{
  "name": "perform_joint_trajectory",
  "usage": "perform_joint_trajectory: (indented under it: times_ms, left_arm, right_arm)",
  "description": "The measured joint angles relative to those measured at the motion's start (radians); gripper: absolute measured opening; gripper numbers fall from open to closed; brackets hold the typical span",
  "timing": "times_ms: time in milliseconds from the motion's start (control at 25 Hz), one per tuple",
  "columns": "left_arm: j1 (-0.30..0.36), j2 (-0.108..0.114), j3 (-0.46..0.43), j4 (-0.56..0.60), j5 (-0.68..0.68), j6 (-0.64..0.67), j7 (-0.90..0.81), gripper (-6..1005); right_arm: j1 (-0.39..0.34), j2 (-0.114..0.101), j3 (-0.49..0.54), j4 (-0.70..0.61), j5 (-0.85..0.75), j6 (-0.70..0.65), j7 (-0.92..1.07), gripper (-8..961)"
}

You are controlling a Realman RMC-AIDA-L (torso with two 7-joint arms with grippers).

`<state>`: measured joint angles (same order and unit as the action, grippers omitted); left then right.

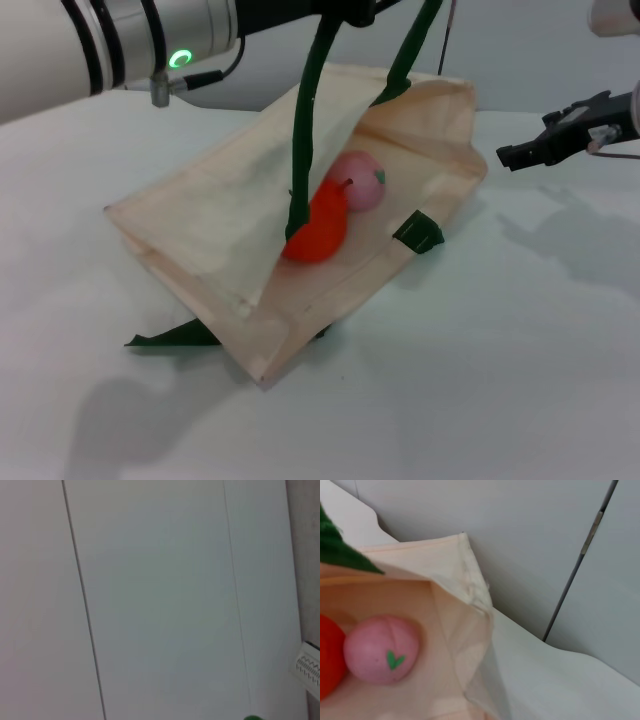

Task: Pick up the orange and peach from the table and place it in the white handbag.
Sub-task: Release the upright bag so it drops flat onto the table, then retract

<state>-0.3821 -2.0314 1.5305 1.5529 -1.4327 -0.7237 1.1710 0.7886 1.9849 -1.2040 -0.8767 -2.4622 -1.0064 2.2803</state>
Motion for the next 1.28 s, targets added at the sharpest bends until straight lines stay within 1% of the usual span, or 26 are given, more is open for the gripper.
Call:
perform_joint_trajectory:
  times_ms: [40, 240, 480, 680, 1000, 1280]
  left_arm:
    - [-0.005, 0.002, -0.003, -0.043, -0.066, -0.004, 0.047, 431]
    - [0.001, 0.002, -0.003, -0.093, -0.187, -0.008, 0.175, 431]
    - [0.002, 0.002, -0.001, -0.127, -0.237, -0.009, 0.234, 431]
    - [0.001, 0.003, -0.005, -0.150, -0.277, -0.039, 0.299, 431]
    - [0.003, 0.002, -0.030, -0.233, -0.442, -0.093, 0.440, 431]
    - [-0.003, 0.000, -0.046, -0.309, -0.541, -0.151, 0.528, 431]
  right_arm:
    - [0.000, 0.001, 0.000, 0.000, 0.000, 0.000, 0.000, 836]
    - [-0.003, 0.002, 0.000, -0.002, 0.000, 0.000, -0.001, 836]
    - [-0.001, 0.002, 0.000, -0.001, 0.000, -0.014, -0.003, 836]
    - [0.000, 0.005, 0.000, -0.002, 0.000, -0.014, -0.004, 836]
    - [0.001, 0.005, 0.000, -0.002, 0.000, -0.015, -0.004, 836]
    - [0.002, 0.005, 0.000, 0.000, 0.000, -0.021, -0.004, 836]
